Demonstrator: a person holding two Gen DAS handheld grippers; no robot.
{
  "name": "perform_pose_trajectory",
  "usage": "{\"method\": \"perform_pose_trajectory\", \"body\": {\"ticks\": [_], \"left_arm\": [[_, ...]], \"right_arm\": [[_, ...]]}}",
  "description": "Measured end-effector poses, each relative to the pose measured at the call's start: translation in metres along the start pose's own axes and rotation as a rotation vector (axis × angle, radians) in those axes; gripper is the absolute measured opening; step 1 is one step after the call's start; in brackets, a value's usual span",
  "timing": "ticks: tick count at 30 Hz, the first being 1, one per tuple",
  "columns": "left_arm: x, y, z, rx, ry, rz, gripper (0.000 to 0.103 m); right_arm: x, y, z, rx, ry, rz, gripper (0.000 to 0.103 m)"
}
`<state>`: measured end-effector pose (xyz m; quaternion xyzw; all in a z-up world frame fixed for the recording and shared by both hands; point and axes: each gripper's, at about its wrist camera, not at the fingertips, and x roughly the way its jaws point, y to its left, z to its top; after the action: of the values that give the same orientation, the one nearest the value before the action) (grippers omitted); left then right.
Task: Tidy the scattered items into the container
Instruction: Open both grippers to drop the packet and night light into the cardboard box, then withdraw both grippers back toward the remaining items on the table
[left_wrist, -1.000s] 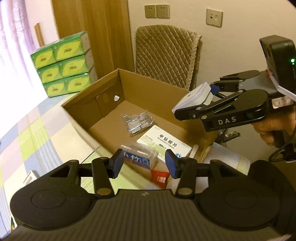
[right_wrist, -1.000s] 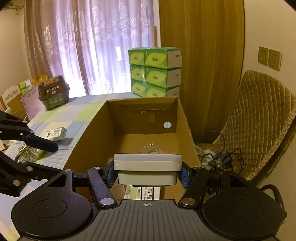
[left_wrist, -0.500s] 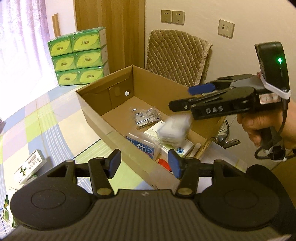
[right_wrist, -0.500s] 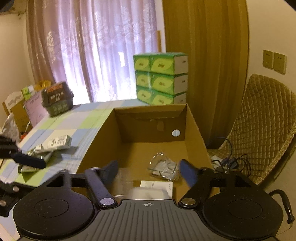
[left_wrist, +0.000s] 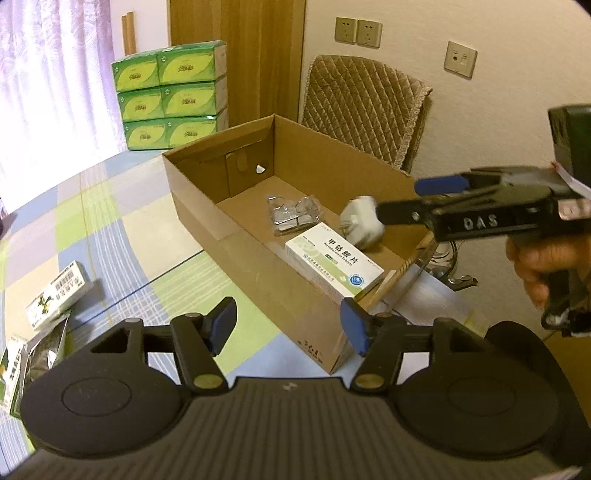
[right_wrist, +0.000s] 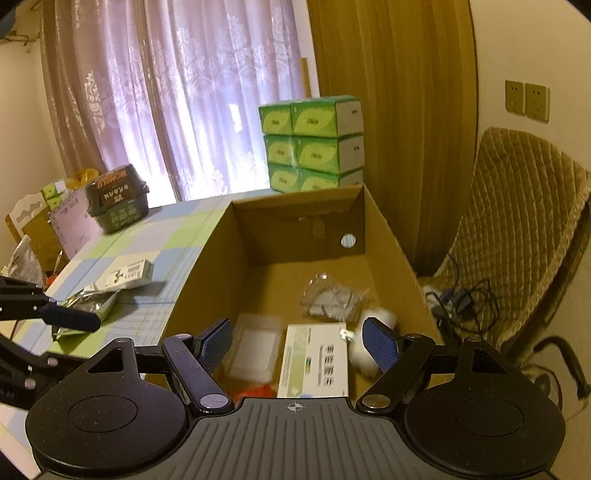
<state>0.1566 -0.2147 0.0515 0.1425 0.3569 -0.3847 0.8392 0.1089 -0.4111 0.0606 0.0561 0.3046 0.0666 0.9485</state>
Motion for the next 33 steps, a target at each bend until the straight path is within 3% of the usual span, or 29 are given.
{"method": "perform_pose_trajectory", "body": {"ticks": [5,16,33], "left_arm": [[-0.01,0.002,-0.012,-0.021,-0.005,0.028,0.06],[-0.045,0.017,-0.051,-0.103,-0.012,0.093,0.074],[-0.101,0.056,-0.111,-0.248,-0.027,0.253,0.096]], "right_arm": [[-0.009,0.007,-0.011,0.019,0.014,-0.004,0.083],[-0.034,0.038,-0.017,0.021,-0.007,0.03,0.083],[-0.035,0.111,-0.029,-0.087,0.041,0.168,0.083]]}}
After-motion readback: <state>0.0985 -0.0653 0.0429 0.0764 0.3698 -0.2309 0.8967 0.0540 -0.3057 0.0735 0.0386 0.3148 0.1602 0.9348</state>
